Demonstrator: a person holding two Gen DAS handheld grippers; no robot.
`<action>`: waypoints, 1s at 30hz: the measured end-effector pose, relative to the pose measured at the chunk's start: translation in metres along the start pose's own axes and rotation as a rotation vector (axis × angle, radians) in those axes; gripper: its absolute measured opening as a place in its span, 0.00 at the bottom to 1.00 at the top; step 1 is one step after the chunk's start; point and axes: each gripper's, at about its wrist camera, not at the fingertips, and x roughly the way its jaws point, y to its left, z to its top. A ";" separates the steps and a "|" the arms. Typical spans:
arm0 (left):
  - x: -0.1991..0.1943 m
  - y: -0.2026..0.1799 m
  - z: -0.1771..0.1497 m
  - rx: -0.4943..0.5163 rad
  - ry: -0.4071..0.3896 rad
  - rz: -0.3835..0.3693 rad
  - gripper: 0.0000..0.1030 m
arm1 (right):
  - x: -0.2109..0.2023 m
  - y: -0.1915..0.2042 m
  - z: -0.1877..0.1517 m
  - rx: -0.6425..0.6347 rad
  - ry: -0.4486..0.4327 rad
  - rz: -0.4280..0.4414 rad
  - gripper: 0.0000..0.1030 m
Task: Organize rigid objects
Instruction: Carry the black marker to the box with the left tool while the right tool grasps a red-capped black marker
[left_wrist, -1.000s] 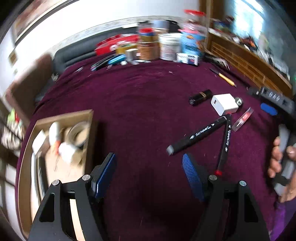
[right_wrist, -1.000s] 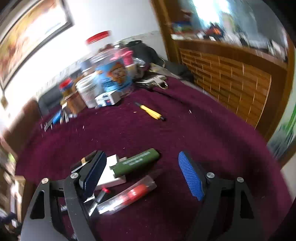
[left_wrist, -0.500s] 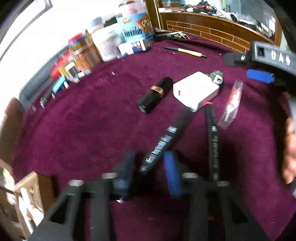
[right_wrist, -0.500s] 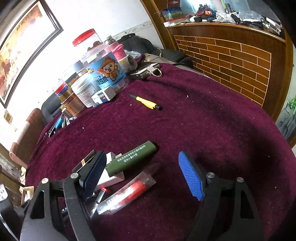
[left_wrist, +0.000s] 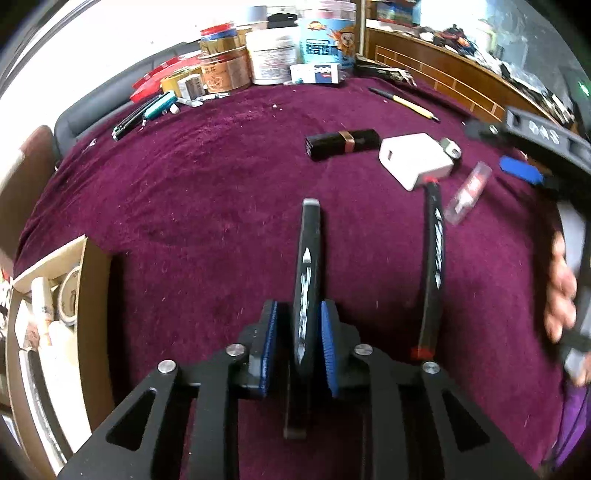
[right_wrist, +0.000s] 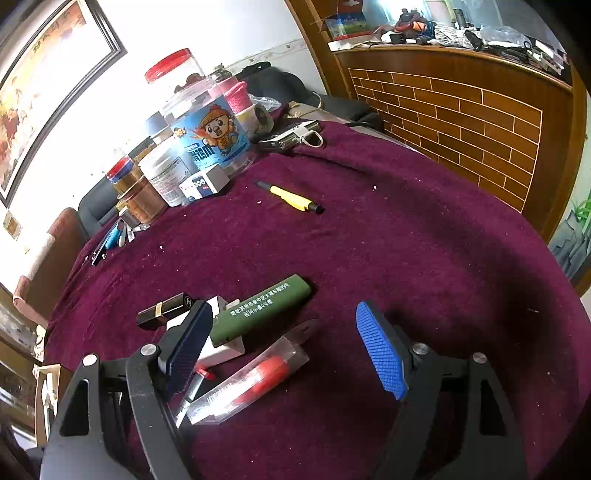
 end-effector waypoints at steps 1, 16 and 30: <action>0.002 0.000 0.003 -0.014 -0.003 -0.002 0.19 | 0.000 0.001 0.000 -0.004 -0.003 -0.005 0.78; -0.088 0.074 -0.051 -0.336 -0.177 -0.101 0.11 | -0.003 0.039 -0.013 -0.244 -0.101 -0.097 0.78; -0.137 0.125 -0.099 -0.418 -0.317 -0.128 0.12 | -0.032 0.055 -0.042 -0.156 0.155 0.091 0.78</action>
